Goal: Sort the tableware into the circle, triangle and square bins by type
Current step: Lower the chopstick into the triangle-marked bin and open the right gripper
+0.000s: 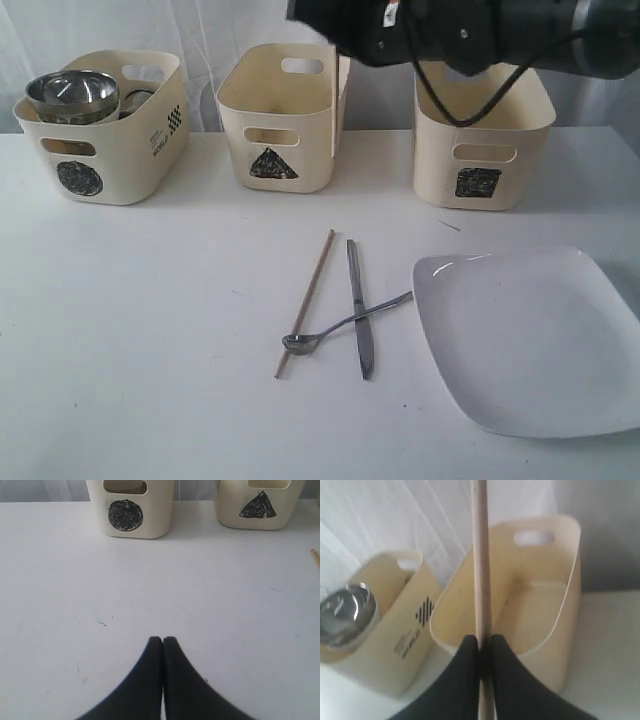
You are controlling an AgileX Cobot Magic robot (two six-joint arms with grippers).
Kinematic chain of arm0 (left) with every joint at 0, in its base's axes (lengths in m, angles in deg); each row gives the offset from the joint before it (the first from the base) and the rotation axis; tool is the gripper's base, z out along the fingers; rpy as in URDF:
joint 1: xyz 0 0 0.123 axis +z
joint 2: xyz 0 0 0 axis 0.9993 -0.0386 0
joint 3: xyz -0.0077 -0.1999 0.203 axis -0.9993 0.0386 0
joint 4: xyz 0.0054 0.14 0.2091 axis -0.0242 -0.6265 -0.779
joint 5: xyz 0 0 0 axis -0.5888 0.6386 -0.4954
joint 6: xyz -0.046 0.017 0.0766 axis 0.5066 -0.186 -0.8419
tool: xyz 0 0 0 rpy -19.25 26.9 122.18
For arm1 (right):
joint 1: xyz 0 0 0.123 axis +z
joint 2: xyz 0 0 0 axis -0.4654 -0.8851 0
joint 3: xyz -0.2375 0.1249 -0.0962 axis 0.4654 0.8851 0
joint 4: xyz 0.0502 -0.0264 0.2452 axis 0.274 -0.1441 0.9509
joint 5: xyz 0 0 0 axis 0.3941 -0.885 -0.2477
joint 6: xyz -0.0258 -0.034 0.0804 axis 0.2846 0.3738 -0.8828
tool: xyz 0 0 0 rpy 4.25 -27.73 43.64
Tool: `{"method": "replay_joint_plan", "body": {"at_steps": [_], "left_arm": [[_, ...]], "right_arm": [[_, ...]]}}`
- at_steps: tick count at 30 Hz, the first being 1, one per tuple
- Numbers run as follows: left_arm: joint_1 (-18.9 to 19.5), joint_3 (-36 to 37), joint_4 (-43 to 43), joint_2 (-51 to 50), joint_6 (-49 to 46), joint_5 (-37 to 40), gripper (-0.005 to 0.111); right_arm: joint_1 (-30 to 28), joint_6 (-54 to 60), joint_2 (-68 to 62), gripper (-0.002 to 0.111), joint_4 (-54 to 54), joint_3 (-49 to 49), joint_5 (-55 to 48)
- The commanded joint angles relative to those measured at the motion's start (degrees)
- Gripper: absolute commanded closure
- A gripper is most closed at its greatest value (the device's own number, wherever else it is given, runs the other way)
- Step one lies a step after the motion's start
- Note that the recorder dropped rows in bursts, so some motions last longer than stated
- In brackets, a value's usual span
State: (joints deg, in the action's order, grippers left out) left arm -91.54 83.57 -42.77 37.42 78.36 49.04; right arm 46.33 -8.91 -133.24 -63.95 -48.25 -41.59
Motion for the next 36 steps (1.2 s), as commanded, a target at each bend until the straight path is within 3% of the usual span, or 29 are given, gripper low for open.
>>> {"method": "replay_joint_plan", "body": {"at_steps": [1,13,36], "left_arm": [[-0.3,0.2,0.3,0.2,0.1,0.1,0.107],[-0.3,0.2,0.3,0.2,0.1,0.1,0.107],[-0.3,0.2,0.3,0.2,0.1,0.1,0.107]], "right_arm": [[-5.3,-5.9,-0.4,0.108,-0.4,1.1,14.8],[-7.8,-12.8,-12.0,0.108,0.9,-8.1,24.4],[-4.8,-6.0,-32.8,0.107,-3.2,-33.7,20.2]]}}
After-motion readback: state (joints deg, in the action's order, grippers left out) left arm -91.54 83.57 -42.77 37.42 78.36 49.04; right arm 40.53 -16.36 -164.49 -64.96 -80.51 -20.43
